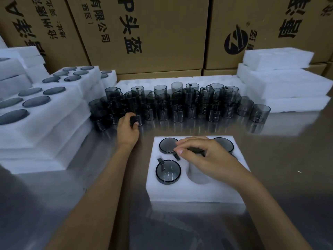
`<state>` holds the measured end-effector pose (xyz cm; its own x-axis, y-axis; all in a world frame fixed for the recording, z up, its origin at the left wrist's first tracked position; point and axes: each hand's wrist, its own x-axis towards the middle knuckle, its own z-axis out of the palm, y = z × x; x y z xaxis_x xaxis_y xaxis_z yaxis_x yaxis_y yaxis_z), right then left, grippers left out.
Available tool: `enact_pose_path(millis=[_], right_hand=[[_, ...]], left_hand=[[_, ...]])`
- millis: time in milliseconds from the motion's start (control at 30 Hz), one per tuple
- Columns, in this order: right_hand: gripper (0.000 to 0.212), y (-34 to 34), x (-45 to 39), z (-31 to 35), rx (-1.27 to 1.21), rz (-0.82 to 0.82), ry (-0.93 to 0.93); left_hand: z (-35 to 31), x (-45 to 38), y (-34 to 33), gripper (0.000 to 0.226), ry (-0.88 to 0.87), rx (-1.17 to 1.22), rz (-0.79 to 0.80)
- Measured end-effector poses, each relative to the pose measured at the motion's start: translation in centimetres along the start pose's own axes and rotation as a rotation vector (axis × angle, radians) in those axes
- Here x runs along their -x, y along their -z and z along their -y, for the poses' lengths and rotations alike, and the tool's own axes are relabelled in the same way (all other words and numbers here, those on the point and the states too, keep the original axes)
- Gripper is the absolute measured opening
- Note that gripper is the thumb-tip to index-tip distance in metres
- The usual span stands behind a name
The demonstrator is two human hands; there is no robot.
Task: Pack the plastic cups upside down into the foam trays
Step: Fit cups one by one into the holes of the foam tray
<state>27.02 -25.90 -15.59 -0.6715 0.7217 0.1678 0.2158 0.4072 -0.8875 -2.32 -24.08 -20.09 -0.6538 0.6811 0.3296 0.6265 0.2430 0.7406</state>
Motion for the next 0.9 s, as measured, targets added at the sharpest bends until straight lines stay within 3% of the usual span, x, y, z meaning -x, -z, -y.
enact_pose_path(millis=[233, 567, 667, 767, 900], right_hand=[[0.013, 0.1, 0.1, 0.3, 0.013, 0.005, -0.012], [0.012, 0.0, 0.1, 0.3, 0.029, 0.004, -0.014], [0.012, 0.0, 0.1, 0.2, 0.034, 0.002, -0.013], [0.012, 0.0, 0.1, 0.1, 0.038, 0.003, -0.006], [0.011, 0.0, 0.1, -0.1, 0.031, -0.004, 0.003]], left_hand=[[0.0, 0.4, 0.3, 0.019, -0.010, 0.084, -0.033], [0.5, -0.5, 0.3, 0.072, 0.044, 0.225, 0.020], [0.3, -1.1, -0.1, 0.076, 0.024, 0.212, 0.008], [0.1, -2.1, -0.5, 0.068, 0.042, 0.136, -0.059], [-0.4, -3.0, -0.5, 0.067, -0.045, -0.013, -0.280]])
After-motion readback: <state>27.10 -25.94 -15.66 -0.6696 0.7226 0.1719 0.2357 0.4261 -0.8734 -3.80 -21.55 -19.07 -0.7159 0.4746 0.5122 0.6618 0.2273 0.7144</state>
